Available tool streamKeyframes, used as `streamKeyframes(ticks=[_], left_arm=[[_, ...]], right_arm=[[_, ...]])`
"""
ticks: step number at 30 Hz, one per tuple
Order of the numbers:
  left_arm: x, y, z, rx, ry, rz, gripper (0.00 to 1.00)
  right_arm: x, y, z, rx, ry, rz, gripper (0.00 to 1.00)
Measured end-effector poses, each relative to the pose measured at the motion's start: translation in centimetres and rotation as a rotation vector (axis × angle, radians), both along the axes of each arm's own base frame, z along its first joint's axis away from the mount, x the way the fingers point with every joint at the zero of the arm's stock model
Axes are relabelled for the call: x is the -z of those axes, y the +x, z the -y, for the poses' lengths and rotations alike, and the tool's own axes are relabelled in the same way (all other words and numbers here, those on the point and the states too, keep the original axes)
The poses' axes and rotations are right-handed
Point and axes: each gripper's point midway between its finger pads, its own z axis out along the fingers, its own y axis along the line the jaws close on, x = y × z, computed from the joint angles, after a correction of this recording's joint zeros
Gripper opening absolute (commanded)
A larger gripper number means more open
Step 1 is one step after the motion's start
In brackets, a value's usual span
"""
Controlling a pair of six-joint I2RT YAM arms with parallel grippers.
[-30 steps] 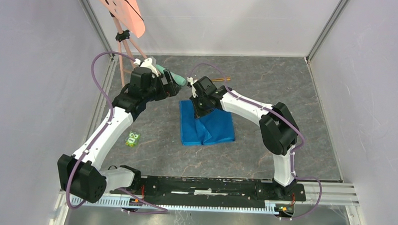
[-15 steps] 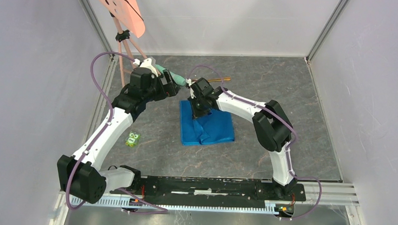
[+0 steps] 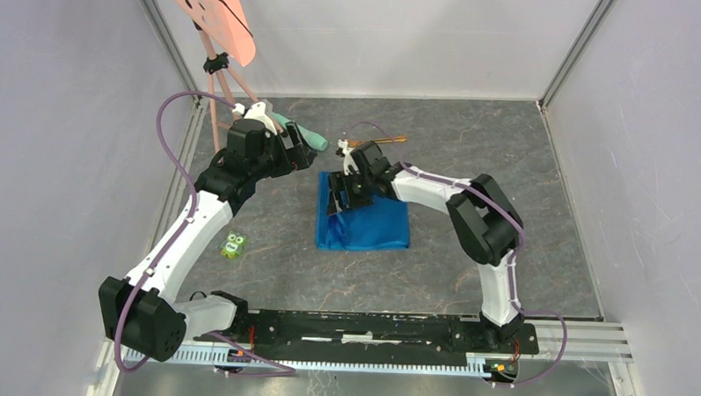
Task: Fold the napkin into a case and place the utensils inside
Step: Fold the rectangle-folded napkin at the center of the board, then smooth out the square-folded napkin at the center of the board.
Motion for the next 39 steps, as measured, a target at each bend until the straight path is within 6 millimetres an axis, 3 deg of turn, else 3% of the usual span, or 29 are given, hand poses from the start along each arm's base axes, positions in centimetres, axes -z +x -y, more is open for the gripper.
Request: streamKeyframes(ticks=[5,10,16,22,30,39], left_arm=[[-0.1,0.0,-0.1,-0.002,-0.001,0.003,1.0],[-0.1,0.0,-0.1,-0.002,-0.001,0.002,1.0],[-0.1,0.1,-0.2,-0.006,-0.001,0.002,1.0],[-0.1,0.1,-0.2,-0.006,-0.001,0.002,1.0],[-0.1,0.1,-0.2,-0.005,-0.001,0.002,1.0],[-0.1,0.0,-0.2,-0.005,-0.002,0.002,1.0]], right_arm=[[-1.9,-1.6,3.1,0.008,0.051,0.001,0.79],[-4.4,-0.6,5.7,0.055,0.124,0.063,0.77],[-3.3,1.4,8.8,0.142,0.162,0.046,0.58],[-0.6,2.1,9.3,0.166,0.147,0.004,0.57],[1.0,2.1,8.9,0.172,0.158,-0.035,0.38],[0.9,2.7,7.8,0.193,0.222,-0.057,0.03]])
